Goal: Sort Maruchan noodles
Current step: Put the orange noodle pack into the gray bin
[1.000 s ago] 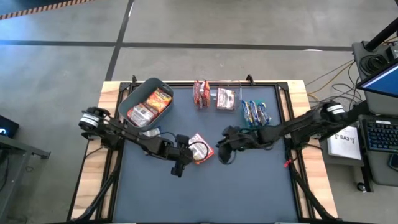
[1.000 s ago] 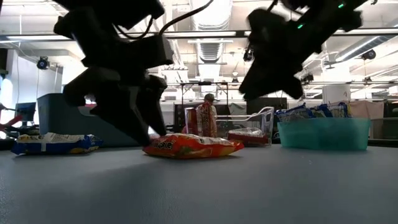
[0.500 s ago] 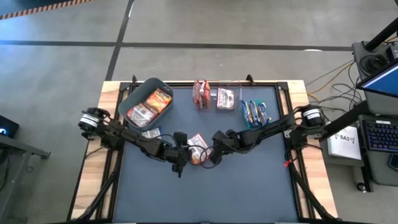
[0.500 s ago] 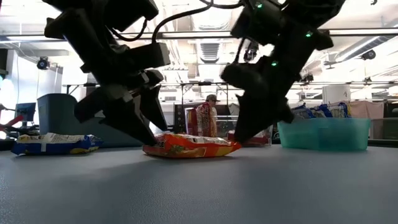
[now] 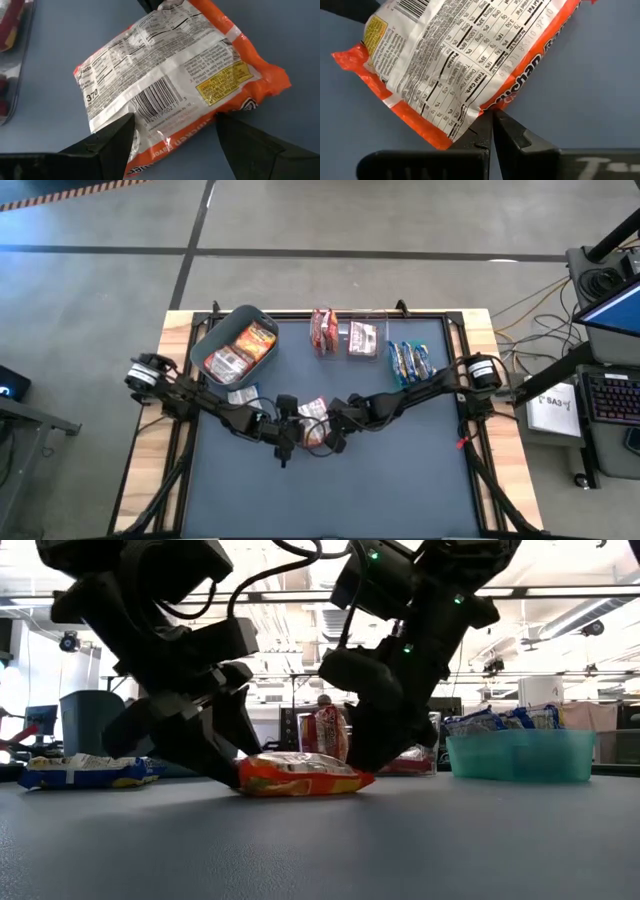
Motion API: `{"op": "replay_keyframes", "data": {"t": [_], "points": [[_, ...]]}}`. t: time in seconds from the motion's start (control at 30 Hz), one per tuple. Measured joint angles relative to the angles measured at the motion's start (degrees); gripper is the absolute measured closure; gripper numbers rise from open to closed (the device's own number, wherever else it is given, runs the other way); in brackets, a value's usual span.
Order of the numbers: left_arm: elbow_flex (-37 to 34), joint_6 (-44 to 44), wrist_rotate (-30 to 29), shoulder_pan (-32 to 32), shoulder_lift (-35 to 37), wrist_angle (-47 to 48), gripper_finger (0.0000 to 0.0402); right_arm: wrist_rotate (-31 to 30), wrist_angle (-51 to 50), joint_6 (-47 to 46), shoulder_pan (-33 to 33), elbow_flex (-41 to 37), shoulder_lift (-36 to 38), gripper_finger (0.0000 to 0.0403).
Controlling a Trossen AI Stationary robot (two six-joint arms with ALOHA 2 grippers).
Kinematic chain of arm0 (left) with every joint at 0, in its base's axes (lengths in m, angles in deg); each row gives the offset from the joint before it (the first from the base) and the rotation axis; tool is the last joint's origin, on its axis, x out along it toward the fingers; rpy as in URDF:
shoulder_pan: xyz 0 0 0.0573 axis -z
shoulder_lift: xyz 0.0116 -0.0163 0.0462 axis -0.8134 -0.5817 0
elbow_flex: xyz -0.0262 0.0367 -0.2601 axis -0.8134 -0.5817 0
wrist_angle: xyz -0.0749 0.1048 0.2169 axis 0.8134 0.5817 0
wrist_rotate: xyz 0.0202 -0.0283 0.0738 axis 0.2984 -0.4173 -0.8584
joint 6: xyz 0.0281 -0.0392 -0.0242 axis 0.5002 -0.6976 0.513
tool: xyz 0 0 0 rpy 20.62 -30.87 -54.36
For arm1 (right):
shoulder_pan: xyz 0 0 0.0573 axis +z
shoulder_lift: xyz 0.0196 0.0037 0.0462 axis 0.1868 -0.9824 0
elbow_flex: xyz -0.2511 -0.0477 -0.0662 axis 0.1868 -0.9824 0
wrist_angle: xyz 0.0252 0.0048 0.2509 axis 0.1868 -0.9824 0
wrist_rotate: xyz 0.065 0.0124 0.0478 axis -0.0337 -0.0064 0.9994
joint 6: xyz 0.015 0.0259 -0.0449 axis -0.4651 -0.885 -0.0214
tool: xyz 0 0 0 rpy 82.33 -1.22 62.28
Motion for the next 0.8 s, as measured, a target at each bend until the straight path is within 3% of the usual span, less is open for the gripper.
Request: {"op": "replay_keyframes", "data": {"t": [0.23,0.8], "points": [[-0.4,-0.1,-1.7,0.2,0.0,-0.1,0.0175,0.9,-0.5,0.5,0.0,0.5,0.8,0.0394],[-0.3,0.6,-1.5,0.8,1.1,-0.2,0.0388,-0.5,-5.4,1.7,0.0,0.6,5.9,0.0394]]}}
